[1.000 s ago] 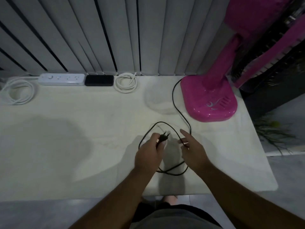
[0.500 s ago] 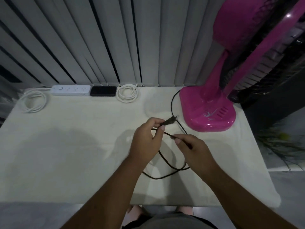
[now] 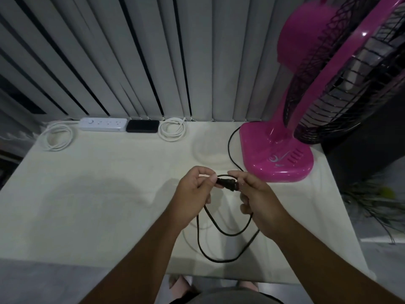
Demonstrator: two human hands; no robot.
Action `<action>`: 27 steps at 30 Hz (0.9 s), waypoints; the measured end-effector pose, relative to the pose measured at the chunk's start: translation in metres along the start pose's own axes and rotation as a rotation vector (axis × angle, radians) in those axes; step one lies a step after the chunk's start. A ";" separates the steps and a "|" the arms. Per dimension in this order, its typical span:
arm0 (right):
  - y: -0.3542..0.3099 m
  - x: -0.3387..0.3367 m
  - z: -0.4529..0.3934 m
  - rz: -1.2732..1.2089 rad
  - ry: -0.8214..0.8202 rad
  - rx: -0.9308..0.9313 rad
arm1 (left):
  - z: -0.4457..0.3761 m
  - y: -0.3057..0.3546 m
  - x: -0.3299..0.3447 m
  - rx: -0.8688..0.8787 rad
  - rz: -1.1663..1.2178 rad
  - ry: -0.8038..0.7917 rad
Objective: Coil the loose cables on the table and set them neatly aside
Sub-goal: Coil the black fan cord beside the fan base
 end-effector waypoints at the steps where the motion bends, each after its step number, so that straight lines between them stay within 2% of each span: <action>1: 0.001 0.003 0.002 -0.022 0.004 -0.014 | 0.000 0.002 0.000 -0.019 0.023 0.017; 3: 0.002 0.009 0.007 0.002 0.030 -0.044 | 0.002 0.004 0.000 -0.038 0.048 0.035; 7: 0.002 0.016 0.012 0.367 0.135 -0.241 | 0.004 0.006 -0.004 -0.059 0.066 0.027; 12: -0.006 0.021 0.009 0.398 0.346 -0.371 | 0.006 0.009 -0.005 -0.061 0.053 0.007; 17: -0.004 0.024 0.010 0.157 0.356 -0.342 | 0.006 0.011 -0.009 -0.059 0.039 0.003; 20: -0.005 0.022 0.004 -0.082 0.401 -0.185 | 0.008 0.005 -0.014 -0.093 -0.026 0.003; 23: -0.004 0.019 -0.001 -0.306 0.329 -0.058 | 0.011 -0.001 -0.019 -0.106 -0.026 -0.014; 25: 0.000 0.019 -0.002 -0.360 0.303 -0.014 | 0.009 -0.001 -0.021 -0.110 0.005 -0.004; 27: 0.005 0.020 -0.001 -0.314 0.301 0.015 | 0.007 -0.001 -0.023 -0.112 0.010 -0.004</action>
Point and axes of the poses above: each hand's wrist, its own z-axis away from the middle knuckle, its own x-axis out of the palm, y = z × x, the point moved 2 cm from there along -z, towards the middle knuckle, and after that the axes turned 9 degrees about z, right-handed, at the moved point
